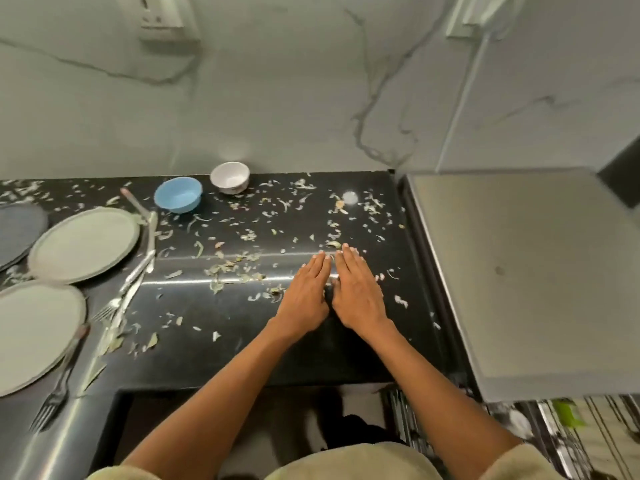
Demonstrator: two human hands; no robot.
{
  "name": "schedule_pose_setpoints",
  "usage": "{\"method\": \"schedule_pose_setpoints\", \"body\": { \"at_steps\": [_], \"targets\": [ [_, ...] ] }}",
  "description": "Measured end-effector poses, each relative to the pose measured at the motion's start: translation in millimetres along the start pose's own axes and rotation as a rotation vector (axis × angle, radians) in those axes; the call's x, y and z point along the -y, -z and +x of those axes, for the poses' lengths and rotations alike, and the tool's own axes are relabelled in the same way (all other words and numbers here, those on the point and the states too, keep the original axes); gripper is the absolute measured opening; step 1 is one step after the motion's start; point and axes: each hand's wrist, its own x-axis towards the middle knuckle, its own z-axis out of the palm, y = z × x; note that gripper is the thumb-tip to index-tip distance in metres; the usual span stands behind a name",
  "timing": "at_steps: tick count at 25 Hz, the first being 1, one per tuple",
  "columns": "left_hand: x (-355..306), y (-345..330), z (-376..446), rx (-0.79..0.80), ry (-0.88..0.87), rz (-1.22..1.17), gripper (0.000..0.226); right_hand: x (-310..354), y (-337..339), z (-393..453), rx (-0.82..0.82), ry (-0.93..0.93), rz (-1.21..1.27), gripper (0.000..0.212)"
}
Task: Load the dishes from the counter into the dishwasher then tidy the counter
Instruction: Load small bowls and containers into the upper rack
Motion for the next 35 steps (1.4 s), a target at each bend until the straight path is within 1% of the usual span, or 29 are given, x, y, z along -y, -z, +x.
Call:
{"method": "schedule_pose_setpoints", "body": {
  "at_steps": [4,8,13,18,21,24,26,28,33,35],
  "targets": [
    [41.3,21.0,8.3,-0.071,0.160,0.001,0.070,26.5,-26.8,53.5,0.113,0.150,-0.031,0.062],
    [73.5,43.6,21.8,-0.103,0.287,0.014,0.071,51.4,-36.0,97.4,0.132,0.214,0.058,0.061],
    [110.0,76.5,50.4,-0.160,0.411,-0.009,0.076,71.9,-55.4,168.8,0.184,0.297,0.057,0.064],
    [157.5,104.8,82.4,-0.156,0.470,0.004,0.084,99.0,-68.3,234.1,0.215,0.301,0.036,0.064],
    [188.3,120.9,105.0,-0.146,0.482,-0.009,0.087,115.7,-77.5,267.4,0.216,0.295,0.012,0.069],
    [209.0,131.5,121.3,-0.143,0.480,0.004,0.087,127.2,-83.2,295.5,0.231,0.337,-0.017,0.076],
    [224.4,134.6,126.4,-0.135,0.479,0.001,0.086,135.0,-89.6,311.6,0.247,0.354,-0.028,0.076],
    [234.9,137.3,128.4,-0.129,0.481,-0.005,0.085,139.6,-96.2,321.6,0.243,0.361,-0.024,0.069],
    [246.8,137.3,131.6,-0.139,0.472,-0.036,0.085,142.0,-105.8,329.2,0.202,0.358,-0.045,0.039],
    [246.8,135.9,130.0,-0.145,0.478,-0.054,0.084,143.0,-104.5,330.9,0.181,0.335,-0.018,0.030]
  ]
}}
